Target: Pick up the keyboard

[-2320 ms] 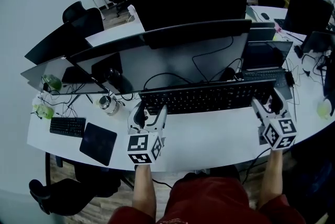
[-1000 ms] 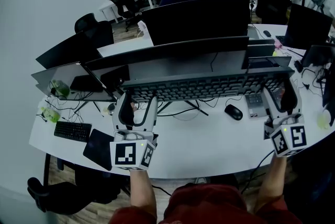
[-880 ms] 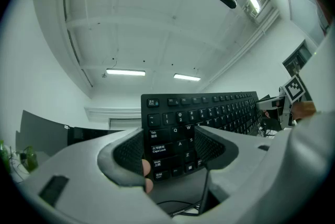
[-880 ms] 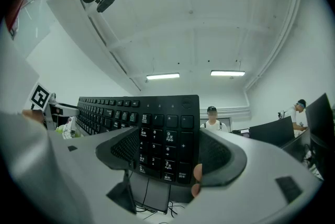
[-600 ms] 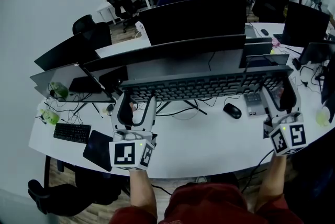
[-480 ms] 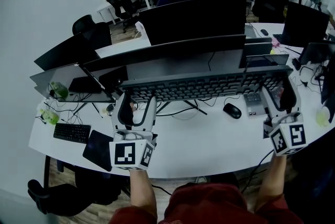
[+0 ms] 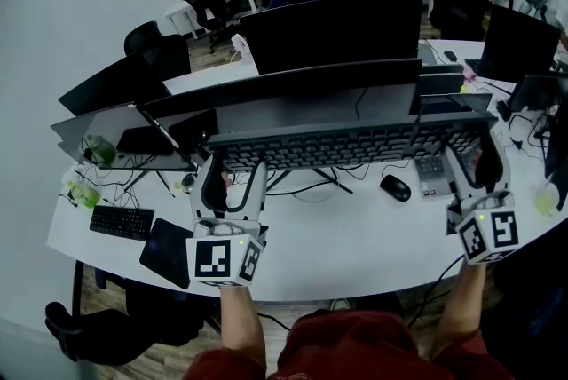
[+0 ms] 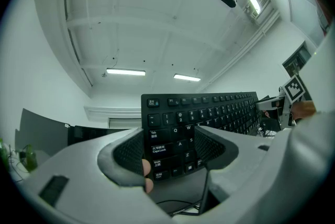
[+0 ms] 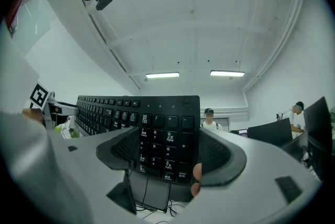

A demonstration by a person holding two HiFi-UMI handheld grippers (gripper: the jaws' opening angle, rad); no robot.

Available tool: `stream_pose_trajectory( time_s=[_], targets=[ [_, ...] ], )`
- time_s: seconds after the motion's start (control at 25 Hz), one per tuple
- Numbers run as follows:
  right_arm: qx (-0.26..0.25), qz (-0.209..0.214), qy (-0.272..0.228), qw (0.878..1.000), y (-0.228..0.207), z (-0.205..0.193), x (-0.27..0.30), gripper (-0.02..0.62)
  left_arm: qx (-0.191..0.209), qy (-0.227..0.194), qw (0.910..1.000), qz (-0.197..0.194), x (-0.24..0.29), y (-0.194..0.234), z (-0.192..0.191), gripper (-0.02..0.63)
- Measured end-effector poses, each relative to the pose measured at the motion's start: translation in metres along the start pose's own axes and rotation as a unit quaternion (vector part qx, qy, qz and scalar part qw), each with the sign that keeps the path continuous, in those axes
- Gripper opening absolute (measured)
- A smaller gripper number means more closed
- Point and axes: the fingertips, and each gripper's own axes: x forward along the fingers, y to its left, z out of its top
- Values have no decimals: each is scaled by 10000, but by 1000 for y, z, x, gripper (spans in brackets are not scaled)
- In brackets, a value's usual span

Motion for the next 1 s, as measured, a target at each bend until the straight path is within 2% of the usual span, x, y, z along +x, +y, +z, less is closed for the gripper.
stream_pose_trajectory(
  time_s=[1.0],
  targets=[
    [-6,-38,83,10000,3,-3,3,354,-38,-13,10000,-11,2,5,-4,306]
  ],
)
